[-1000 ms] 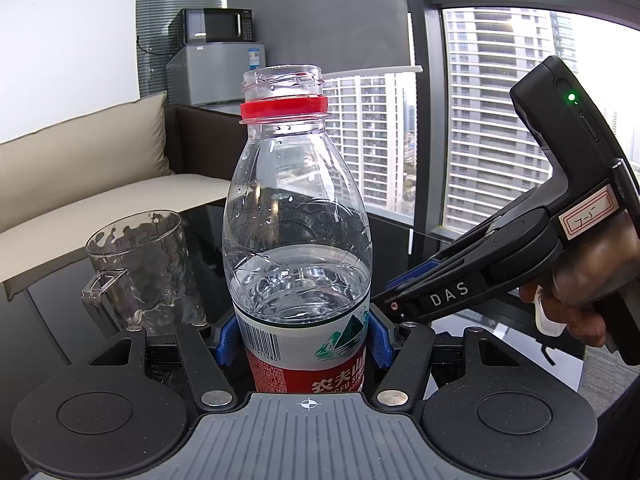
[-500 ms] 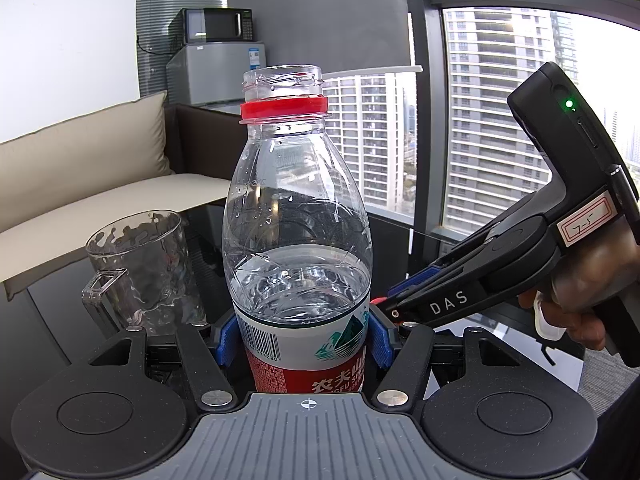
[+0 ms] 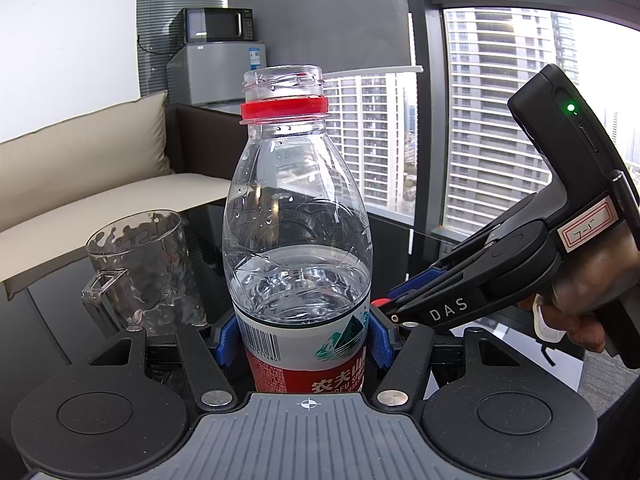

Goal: Unscrew bottle cap and pour
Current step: 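Set the red cap on the table and open the right gripper while the left gripper releases the bottle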

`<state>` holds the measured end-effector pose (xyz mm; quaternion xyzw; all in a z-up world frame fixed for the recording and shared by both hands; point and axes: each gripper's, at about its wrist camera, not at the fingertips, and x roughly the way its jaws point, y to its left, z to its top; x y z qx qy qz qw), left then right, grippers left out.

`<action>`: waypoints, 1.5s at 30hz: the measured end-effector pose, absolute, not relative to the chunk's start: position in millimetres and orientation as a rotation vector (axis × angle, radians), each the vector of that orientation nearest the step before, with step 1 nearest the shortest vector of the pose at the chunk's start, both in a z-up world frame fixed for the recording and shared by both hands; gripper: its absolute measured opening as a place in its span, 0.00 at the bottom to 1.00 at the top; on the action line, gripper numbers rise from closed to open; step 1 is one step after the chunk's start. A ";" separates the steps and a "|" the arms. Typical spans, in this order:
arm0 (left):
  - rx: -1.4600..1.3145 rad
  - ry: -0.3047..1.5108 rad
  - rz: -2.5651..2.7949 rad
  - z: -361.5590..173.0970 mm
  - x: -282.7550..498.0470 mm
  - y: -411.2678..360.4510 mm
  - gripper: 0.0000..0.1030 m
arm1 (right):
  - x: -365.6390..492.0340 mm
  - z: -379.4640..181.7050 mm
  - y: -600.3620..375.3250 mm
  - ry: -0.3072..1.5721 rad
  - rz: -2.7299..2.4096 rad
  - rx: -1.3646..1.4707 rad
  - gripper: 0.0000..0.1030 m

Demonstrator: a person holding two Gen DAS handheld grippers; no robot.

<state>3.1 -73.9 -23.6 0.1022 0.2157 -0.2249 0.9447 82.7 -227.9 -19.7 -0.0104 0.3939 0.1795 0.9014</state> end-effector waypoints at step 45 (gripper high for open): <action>0.123 0.432 -0.381 -13.2 4.9 -53.7 0.98 | 87.8 -22.7 -236.5 0.812 0.310 -0.031 0.69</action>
